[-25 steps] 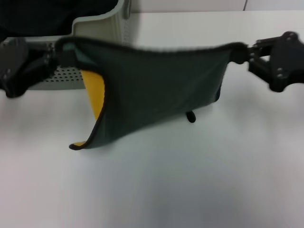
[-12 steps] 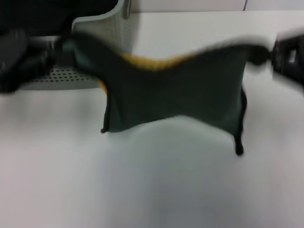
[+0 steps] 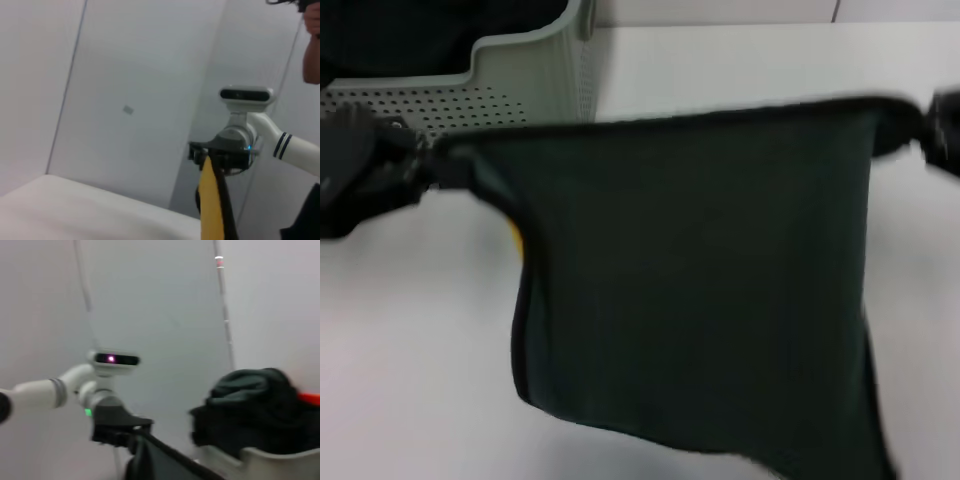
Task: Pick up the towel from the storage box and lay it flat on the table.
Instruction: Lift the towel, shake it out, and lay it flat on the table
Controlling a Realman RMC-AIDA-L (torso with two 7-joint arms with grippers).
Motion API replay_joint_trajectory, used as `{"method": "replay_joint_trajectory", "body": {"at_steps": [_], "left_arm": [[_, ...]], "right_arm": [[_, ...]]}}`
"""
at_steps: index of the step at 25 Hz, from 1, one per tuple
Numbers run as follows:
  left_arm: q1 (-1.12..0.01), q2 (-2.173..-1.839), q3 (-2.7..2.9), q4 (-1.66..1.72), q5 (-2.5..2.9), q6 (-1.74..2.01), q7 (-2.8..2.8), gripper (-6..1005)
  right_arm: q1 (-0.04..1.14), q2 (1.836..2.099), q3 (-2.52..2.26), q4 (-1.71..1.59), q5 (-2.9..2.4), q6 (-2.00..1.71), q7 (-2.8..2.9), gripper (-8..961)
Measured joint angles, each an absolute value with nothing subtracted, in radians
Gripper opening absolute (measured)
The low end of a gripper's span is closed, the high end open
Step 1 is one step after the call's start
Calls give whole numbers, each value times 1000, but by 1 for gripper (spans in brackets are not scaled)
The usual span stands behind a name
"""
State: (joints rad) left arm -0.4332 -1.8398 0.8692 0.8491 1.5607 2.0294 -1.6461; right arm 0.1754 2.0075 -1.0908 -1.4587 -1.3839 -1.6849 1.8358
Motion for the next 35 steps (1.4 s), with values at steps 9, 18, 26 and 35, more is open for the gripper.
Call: {"method": "replay_joint_trajectory", "body": {"at_steps": [9, 18, 26, 35], "left_arm": [[-570, -1846, 700, 823, 1755, 2005, -1667, 3], [-468, -1824, 815, 836, 1698, 2039, -1648, 3], [-316, -1689, 1163, 969, 1315, 2039, -1693, 2], [-477, -1878, 818, 750, 2027, 1924, -1676, 2]], "right_arm": [[357, 2002, -977, -1379, -1485, -1634, 1819, 76], [218, 2021, -1057, -1428, -1423, -1742, 1904, 79], [106, 2018, -1110, -1649, -1330, -1778, 2092, 82], [337, 2022, -1319, -1034, -1503, -1580, 1867, 86]]}}
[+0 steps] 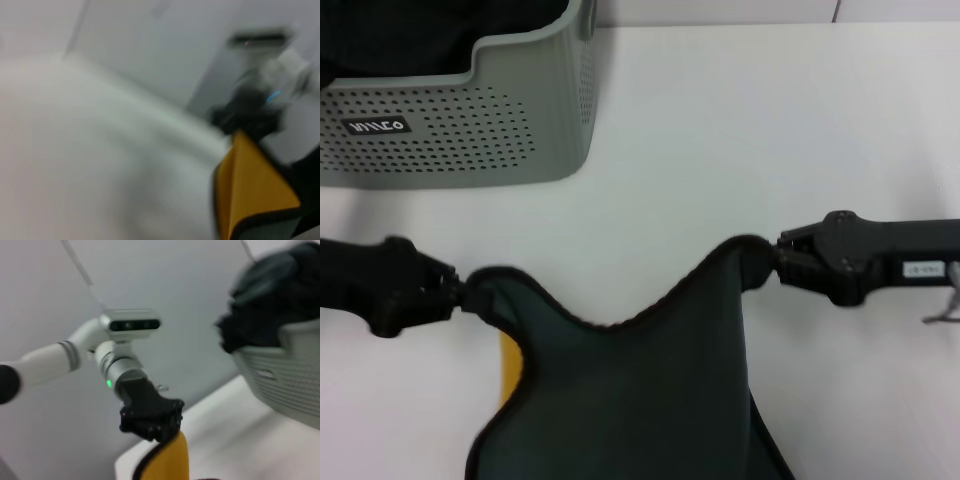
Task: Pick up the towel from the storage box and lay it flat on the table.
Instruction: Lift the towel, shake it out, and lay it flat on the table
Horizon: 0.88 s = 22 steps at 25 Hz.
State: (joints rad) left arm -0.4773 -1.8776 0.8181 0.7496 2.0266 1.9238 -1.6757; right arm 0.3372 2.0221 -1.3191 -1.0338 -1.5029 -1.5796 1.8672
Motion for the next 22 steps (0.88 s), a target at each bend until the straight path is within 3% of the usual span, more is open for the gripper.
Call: {"method": "replay_joint_trajectory", "body": {"at_steps": [4, 14, 22], "left_arm": [[-510, -1919, 751, 744, 2228, 1836, -1695, 2], [-535, -1938, 737, 757, 2259, 1669, -1776, 2], [-577, -1965, 738, 758, 2272, 1592, -1783, 3]], "right_arm": [[400, 2011, -1290, -903, -1515, -1497, 1802, 87], [470, 1979, -1209, -874, -1602, -1408, 1768, 91], [544, 2022, -1221, -870, -1767, -1300, 1766, 94]]}}
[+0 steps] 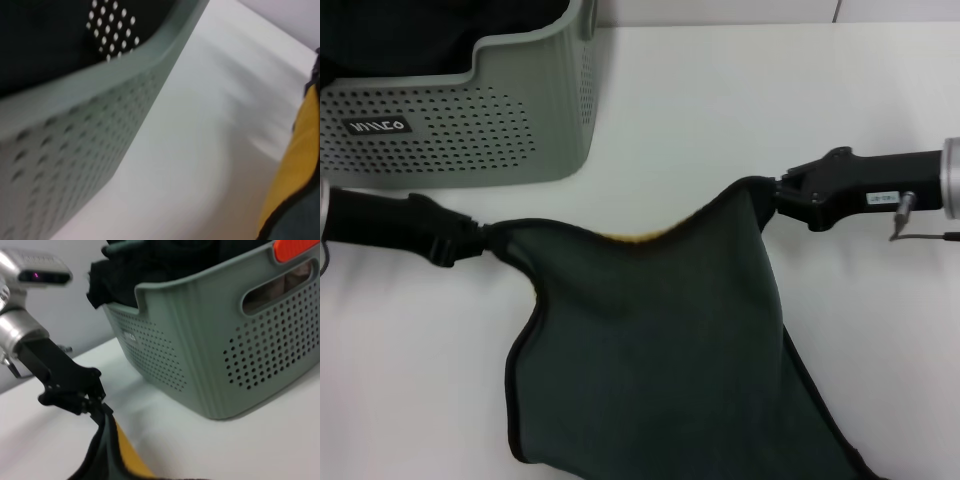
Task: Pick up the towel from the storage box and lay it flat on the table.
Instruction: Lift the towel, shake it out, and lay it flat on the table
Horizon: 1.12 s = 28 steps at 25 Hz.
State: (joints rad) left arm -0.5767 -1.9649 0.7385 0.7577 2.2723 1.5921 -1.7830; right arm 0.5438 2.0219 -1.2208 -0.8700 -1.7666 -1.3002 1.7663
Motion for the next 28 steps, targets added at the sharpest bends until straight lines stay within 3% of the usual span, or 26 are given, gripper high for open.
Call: {"method": "replay_joint_trajectory", "body": {"at_steps": [28], "left_arm": [[-583, -1976, 737, 822, 2261, 1484, -1854, 7]], "right_arm": [[622, 2007, -1221, -879, -1802, -1170, 1775, 105]]}}
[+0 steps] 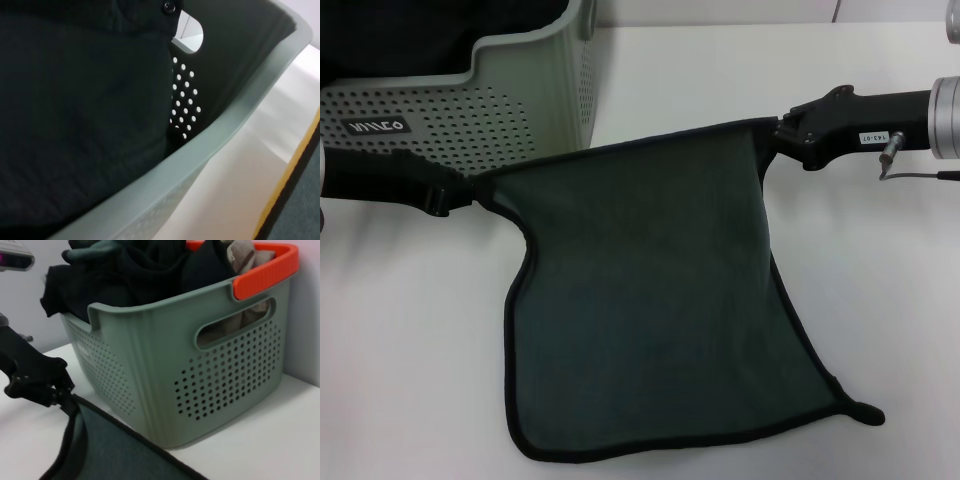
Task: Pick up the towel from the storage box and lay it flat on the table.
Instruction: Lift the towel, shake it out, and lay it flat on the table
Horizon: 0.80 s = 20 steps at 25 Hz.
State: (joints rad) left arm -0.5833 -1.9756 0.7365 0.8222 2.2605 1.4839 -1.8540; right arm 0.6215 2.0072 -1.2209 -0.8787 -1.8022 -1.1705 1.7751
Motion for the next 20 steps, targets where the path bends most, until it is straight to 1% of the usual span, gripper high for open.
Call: {"method": "replay_joint_trajectory", "body": {"at_steps": [11, 17, 18, 20], "left_arm": [[-590, -1975, 736, 822, 2254, 1469, -1855, 19], [-584, -1976, 738, 822, 2251, 1473, -1854, 35], [-581, -1975, 737, 821, 2245, 1475, -1852, 51], [-573, -1972, 736, 823, 2227, 1480, -1846, 84]], "right_arm": [[622, 2012, -1221, -878, -1805, -1169, 1756, 109], [597, 2019, -1221, -887, -1792, -1137, 1733, 112], [592, 2019, -1221, -891, -1787, -1135, 1732, 112], [575, 2020, -1220, -904, -1769, -1133, 1724, 153]]}}
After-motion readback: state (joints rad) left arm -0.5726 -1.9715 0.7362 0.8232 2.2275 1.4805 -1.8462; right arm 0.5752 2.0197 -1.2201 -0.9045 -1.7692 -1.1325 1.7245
